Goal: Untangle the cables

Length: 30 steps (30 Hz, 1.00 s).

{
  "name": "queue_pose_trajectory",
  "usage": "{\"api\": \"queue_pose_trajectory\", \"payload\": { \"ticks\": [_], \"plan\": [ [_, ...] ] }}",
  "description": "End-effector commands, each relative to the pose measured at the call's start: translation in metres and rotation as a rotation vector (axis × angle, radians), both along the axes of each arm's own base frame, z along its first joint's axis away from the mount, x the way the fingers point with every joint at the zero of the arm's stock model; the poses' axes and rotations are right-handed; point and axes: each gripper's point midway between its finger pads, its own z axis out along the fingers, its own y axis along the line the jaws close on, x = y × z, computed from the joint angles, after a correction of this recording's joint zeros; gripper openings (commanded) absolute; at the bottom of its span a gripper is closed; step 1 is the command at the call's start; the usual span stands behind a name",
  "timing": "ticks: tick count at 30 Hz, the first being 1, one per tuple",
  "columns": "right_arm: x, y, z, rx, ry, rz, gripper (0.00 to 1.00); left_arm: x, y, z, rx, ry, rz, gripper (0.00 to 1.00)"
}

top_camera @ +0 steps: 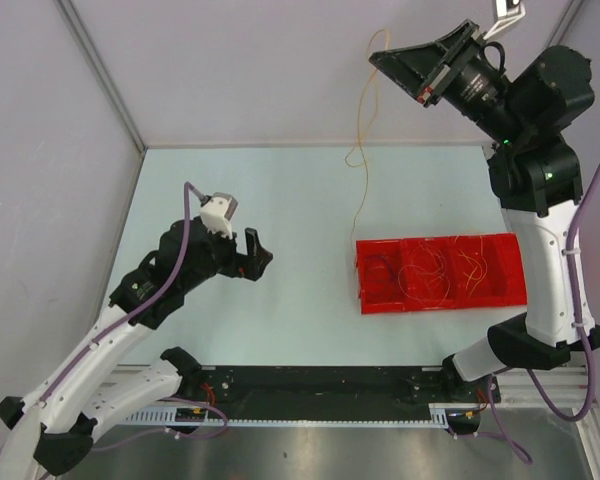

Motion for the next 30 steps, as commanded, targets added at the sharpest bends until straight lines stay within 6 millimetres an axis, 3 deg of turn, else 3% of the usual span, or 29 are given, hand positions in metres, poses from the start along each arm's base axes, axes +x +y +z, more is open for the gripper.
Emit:
{"api": "queue_pose_trajectory", "payload": {
  "ticks": [1,7,12,17,20,23,30],
  "plan": [
    [0.004,-0.014,0.011,-0.089,-0.093,-0.123,0.0,-0.003,0.024,-0.02,0.023,-0.017,0.095,1.0],
    [0.017,-0.039,0.019,-0.15,-0.181,-0.297,0.0,-0.006,0.03,-0.032,0.006,-0.045,0.115,1.0],
    [-0.014,-0.055,0.07,-0.109,-0.42,-0.374,0.0,-0.005,0.031,-0.033,0.017,-0.043,0.117,1.0],
    [-0.05,-0.109,0.118,-0.058,-0.625,-0.648,0.0,-0.005,0.031,-0.032,0.008,-0.05,0.118,1.0],
    [-0.063,-0.137,0.136,-0.074,-0.694,-0.798,0.0,-0.005,0.032,-0.032,0.007,-0.051,0.125,1.0],
    [-0.061,-0.159,0.136,-0.119,-0.694,-0.933,0.0,-0.005,0.031,-0.033,0.008,-0.048,0.124,1.0],
    [-0.026,-0.204,0.102,-0.365,-0.597,-1.256,0.0,-0.004,0.029,-0.036,0.015,-0.038,0.118,1.0]
  ]
}}
